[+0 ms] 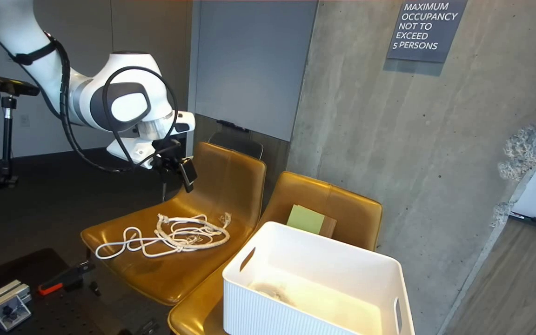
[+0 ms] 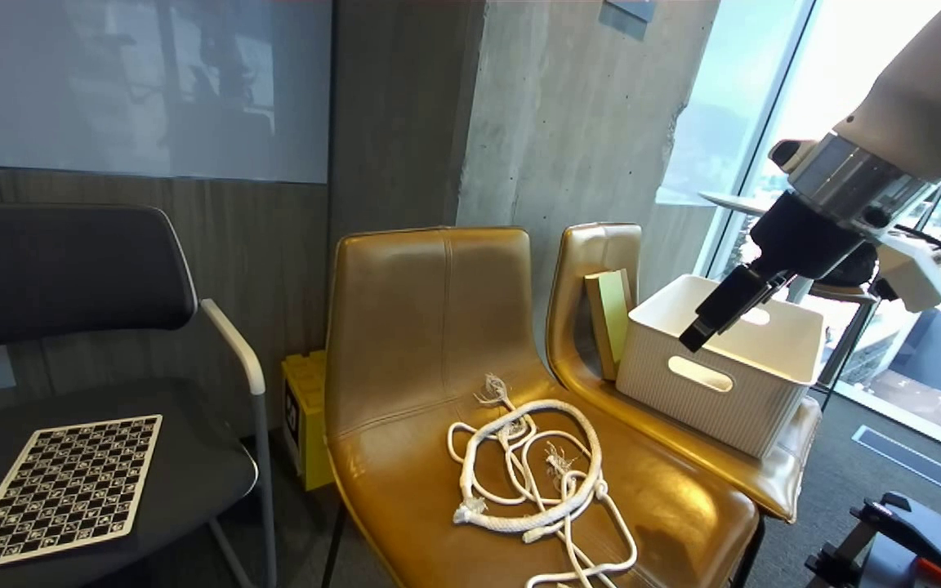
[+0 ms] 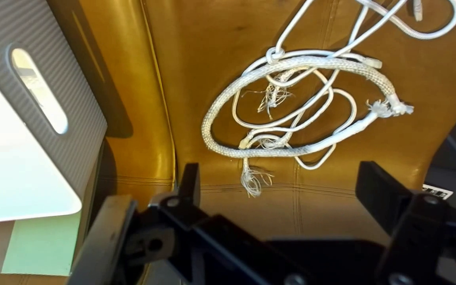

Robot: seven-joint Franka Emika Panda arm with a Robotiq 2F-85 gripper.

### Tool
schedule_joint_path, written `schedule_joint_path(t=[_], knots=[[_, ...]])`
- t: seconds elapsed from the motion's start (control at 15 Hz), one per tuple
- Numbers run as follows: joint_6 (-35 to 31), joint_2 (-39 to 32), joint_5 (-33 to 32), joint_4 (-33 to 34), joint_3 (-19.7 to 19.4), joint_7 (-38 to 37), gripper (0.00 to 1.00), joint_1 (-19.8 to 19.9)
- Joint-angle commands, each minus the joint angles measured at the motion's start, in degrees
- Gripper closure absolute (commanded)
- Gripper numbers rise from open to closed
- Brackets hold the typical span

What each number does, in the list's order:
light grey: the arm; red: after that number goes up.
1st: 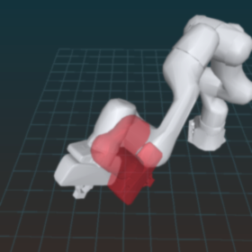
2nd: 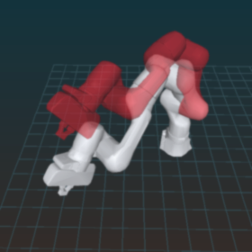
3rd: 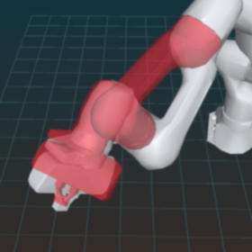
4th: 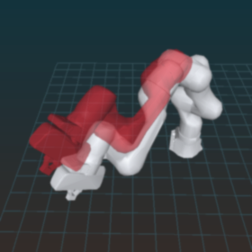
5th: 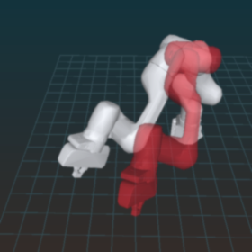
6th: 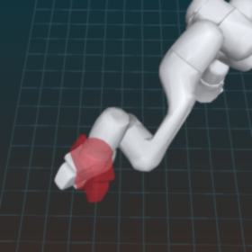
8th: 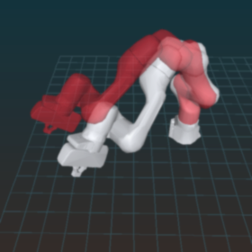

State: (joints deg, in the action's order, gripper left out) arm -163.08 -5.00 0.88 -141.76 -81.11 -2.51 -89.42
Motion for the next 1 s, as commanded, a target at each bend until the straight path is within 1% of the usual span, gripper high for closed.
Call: schedule_joint_path(t=[0.0, 0.07, 0.13, 0.2, 0.33, 0.47, 0.6, 0.73, 0.93], knots=[[5.5, 0.2, 0.6, 4.4, 12.5, -0.2, 0.0, 13.0], [6.5, 0.0, 0.9, 5.2, 15.7, -0.3, 0.0, 16.0], [7.2, -3.8, 9.9, 6.2, 14.8, 5.6, 0.0, 14.1], [8.0, -5.0, 13.6, 7.3, 18.1, 7.3, 0.0, 17.1], [8.8, -8.3, 22.5, 9.5, 23.3, 13.1, 0.0, 21.7], [8.8, -13.2, 31.4, 13.1, 29.6, 18.4, 0.0, 27.7], [8.9, -19.5, 38.3, 18.1, 35.3, 22.0, 0.0, 33.9], [9.0, -26.3, 41.8, 24.0, 39.4, 23.1, 0.0, 39.6], [9.4, -36.7, 42.0, 33.6, 42.9, 21.1, 0.0, 46.6]])
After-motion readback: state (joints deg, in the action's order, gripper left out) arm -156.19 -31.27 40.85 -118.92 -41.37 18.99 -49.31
